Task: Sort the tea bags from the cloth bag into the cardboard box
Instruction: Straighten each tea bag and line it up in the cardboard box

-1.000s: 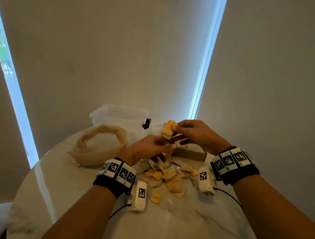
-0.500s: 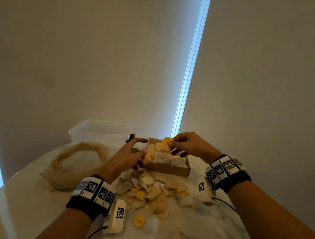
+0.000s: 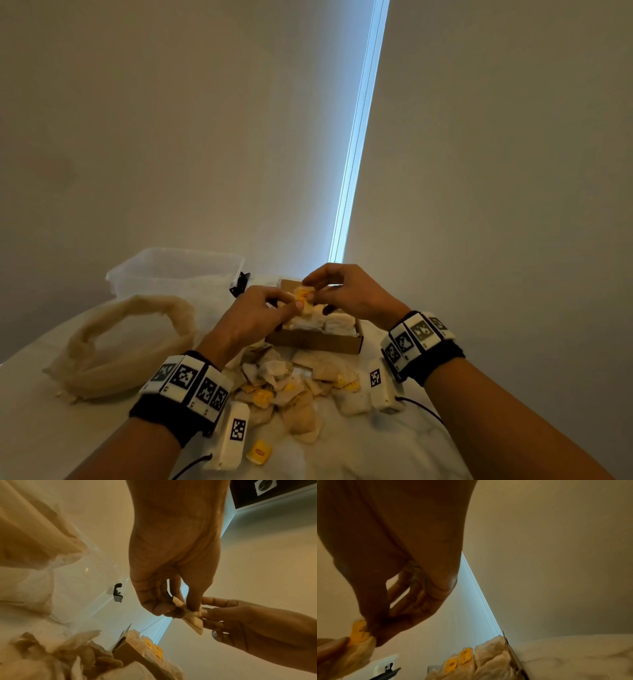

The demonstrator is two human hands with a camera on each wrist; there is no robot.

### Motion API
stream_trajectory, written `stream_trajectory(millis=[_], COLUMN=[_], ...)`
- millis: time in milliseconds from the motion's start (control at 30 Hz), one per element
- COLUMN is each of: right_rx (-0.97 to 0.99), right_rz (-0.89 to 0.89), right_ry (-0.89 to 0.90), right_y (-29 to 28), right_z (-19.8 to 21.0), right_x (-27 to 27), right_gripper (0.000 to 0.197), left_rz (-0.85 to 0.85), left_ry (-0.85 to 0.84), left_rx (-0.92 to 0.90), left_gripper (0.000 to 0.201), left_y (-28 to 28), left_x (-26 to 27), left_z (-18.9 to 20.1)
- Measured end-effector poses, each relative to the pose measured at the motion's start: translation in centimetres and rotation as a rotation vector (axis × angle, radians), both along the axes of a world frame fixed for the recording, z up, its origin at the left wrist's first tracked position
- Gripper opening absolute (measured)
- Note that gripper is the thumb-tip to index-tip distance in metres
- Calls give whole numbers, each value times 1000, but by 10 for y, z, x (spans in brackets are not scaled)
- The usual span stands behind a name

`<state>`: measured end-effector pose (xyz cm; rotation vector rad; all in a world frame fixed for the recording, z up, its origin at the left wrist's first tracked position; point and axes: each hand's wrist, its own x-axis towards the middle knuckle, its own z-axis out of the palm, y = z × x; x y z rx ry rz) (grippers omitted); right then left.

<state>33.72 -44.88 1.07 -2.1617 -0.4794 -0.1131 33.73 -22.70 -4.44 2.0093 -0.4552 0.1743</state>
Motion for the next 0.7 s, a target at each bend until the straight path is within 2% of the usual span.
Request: stream_trajectory(millis=[67,167,200,367,533,700], right_rx=[10,20,0,-188,-140,-217], right_rz=[-14,-141,-186,-311,-301,-269], right_ry=[-94,-177,-172,-71,31,88], right_y=[-7,-30,-39,-71,-68,-52], right_z=[4,6,2,-30,-47,-49], right_x=[8,27,34,69,93,107], right_gripper=[22,11,8,21,23,24], left_rz=[-5,2,-2,-15,-63,-82], left_ry=[14,65,83,187,251,267], left_rx=[-22,-89,-109,-199,-264,-306], left_gripper=[27,27,27,28,22,20], left_y=[4,19,24,32,32,32], left_x=[-3,-5,-5,-4,-7,-17], left_z=[0,-7,-10,-20,-25,-28])
